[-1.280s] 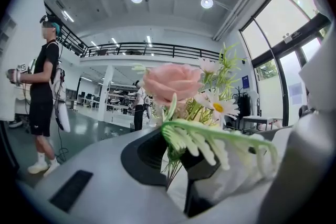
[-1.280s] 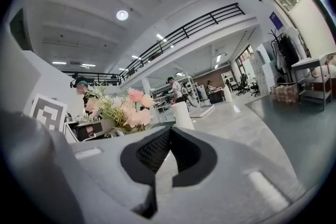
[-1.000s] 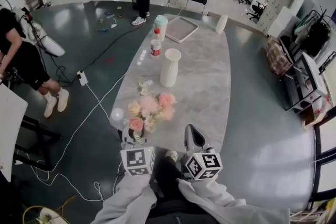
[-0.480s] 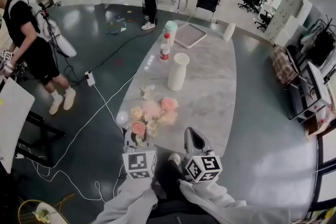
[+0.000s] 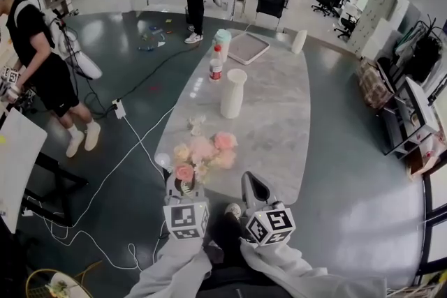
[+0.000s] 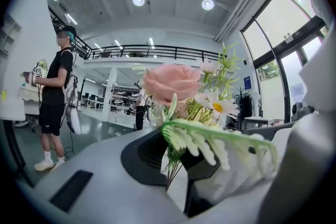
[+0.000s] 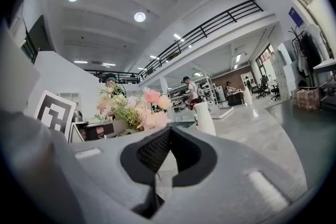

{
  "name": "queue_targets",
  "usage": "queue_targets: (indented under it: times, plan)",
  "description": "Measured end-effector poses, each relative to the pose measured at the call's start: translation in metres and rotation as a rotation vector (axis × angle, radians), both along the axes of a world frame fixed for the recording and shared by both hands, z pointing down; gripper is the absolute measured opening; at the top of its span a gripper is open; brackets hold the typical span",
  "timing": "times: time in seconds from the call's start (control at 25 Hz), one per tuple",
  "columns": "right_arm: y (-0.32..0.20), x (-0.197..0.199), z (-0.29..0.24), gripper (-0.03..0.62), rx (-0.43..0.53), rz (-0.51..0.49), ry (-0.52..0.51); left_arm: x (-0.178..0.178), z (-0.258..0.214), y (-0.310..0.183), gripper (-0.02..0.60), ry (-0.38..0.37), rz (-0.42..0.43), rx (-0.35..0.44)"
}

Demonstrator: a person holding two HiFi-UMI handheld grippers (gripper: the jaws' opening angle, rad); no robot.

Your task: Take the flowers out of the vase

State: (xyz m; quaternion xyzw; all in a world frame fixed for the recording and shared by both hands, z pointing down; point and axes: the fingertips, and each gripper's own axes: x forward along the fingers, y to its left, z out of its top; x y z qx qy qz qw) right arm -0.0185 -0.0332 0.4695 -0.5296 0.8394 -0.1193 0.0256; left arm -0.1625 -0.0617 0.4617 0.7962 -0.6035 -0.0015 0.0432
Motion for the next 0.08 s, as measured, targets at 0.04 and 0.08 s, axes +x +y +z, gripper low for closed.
queue_targets:
  times: [0.04, 0.08]
  plan:
    - [0.0036, -0.0002, 0.0006, 0.000, -0.001, 0.001, 0.000, -0.0002, -0.0004, 0.0022, 0.037, -0.001, 0.001, 0.002]
    - [0.0072, -0.0002, 0.0012, 0.000, -0.002, 0.002, 0.000, -0.0003, -0.0009, 0.0044, 0.037, -0.001, 0.001, 0.004]
